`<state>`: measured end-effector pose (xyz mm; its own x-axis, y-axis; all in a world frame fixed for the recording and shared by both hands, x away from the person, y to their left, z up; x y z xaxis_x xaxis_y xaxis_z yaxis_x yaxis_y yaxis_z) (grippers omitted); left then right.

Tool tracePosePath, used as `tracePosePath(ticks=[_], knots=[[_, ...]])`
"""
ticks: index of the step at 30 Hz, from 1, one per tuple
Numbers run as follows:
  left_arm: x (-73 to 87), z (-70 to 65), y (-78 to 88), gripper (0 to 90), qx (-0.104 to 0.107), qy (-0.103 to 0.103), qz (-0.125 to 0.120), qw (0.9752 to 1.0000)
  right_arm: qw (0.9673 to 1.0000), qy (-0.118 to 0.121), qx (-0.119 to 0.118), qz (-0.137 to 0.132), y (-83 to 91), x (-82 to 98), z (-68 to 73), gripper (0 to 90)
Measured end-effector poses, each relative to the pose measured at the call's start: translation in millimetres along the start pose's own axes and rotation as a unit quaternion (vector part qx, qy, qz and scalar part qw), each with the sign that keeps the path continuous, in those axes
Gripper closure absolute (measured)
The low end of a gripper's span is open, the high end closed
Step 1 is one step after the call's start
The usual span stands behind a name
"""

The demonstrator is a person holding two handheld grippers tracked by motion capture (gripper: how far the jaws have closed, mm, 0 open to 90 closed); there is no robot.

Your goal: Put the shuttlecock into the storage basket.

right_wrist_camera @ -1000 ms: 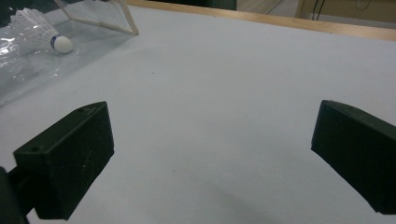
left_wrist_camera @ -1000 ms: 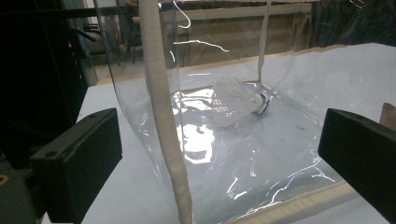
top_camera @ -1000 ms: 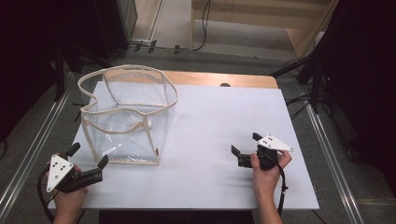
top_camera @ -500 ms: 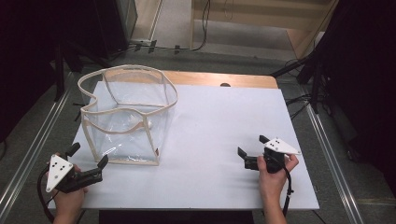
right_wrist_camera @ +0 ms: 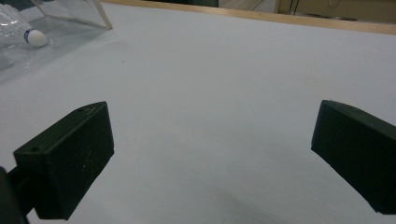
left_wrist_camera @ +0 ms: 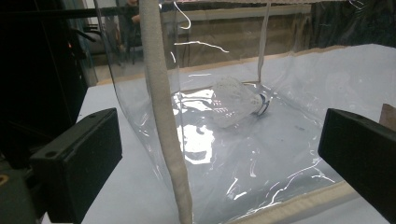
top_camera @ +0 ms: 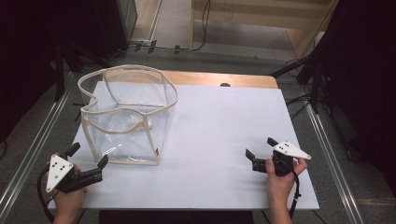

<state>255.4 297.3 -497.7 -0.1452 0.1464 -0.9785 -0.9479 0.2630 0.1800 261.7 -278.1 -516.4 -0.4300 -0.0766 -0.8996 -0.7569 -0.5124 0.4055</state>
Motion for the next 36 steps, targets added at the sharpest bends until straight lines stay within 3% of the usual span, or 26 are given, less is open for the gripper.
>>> tracePosePath(ticks=[18,36], knots=[[-0.1,-0.2,0.2,0.3,0.0,-0.002,0.0,1.0,0.9996,-0.008,0.027,0.0,26.8,12.7,-13.4,0.0],[-0.6,0.5,1.5,0.3,0.001,0.002,-0.006,1.0,0.9992,-0.016,0.035,-0.011,49.2,21.1,-26.5,0.0]])
Point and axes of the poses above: each handheld gripper's, and its own axes: y roughly backward along the jaws, x roughly out of its underside, z roughly to its left, the point moved 3 cm from there along -y, roughly forward along the jaws, and after that the axes turned 8 degrees about -x, right-handed, at the moved point
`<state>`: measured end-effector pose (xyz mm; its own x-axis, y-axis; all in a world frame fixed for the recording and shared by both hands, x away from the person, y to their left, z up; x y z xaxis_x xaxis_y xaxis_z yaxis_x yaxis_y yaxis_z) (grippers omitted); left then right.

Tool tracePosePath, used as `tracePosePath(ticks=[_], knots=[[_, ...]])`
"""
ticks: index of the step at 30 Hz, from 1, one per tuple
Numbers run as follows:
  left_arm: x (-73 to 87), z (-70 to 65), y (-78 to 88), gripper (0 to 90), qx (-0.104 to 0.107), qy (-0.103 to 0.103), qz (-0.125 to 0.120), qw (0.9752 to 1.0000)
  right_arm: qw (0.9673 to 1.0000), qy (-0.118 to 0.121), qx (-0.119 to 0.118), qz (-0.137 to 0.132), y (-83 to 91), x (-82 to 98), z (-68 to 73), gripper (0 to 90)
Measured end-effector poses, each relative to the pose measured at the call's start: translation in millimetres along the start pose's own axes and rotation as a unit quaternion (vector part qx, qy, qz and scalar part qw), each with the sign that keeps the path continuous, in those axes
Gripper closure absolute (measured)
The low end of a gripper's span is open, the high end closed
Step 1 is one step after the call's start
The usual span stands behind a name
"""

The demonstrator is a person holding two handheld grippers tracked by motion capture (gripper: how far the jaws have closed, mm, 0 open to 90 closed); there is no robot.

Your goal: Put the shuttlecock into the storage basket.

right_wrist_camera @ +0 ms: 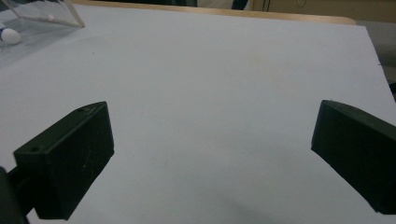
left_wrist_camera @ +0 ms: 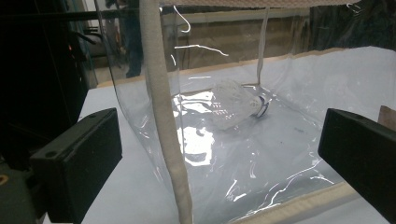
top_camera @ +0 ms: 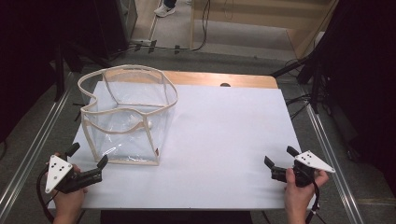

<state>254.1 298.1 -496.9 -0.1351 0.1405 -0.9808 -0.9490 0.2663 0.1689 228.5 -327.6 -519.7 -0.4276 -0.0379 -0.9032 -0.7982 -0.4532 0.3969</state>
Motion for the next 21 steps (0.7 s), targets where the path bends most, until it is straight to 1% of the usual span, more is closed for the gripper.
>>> tracePosePath(ticks=[2,4,8,9,13,18,21], knots=[[0.0,0.1,0.0,0.3,0.0,0.0,0.0,1.0,1.0,0.001,0.001,0.001,1.6,0.8,-1.0,0.0],[-0.1,0.2,0.0,0.3,0.0,0.001,0.0,1.0,1.0,0.001,-0.002,0.0,2.0,1.4,-1.4,0.0],[-0.1,0.3,0.1,0.3,0.0,0.001,0.0,1.0,1.0,-0.001,0.002,0.004,2.5,3.5,-2.6,0.0],[-0.1,0.2,-0.1,0.3,0.0,0.001,-0.001,1.0,1.0,0.002,0.004,0.003,2.2,4.4,-3.7,0.0],[-0.1,-0.3,-0.9,0.3,0.0,-0.002,0.0,1.0,0.9999,-0.01,0.005,0.0,4.5,6.7,-6.2,0.0],[-0.4,0.3,-0.8,0.3,0.0,0.001,-0.001,1.0,0.9998,-0.016,0.01,-0.003,7.1,8.1,-9.1,0.0],[-0.5,0.2,-1.0,0.3,-0.001,0.0,-0.001,1.0,0.9998,-0.014,0.014,-0.007,7.8,8.3,-10.1,0.0]])
Point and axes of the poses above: each handheld gripper's, and its own axes: y roughly backward along the jaws, x roughly out of its underside, z roughly to its left, the point moved 3 cm from there along -y, roughly forward along the jaws, and after that the axes turned 8 degrees about -x, right-handed, at the moved point
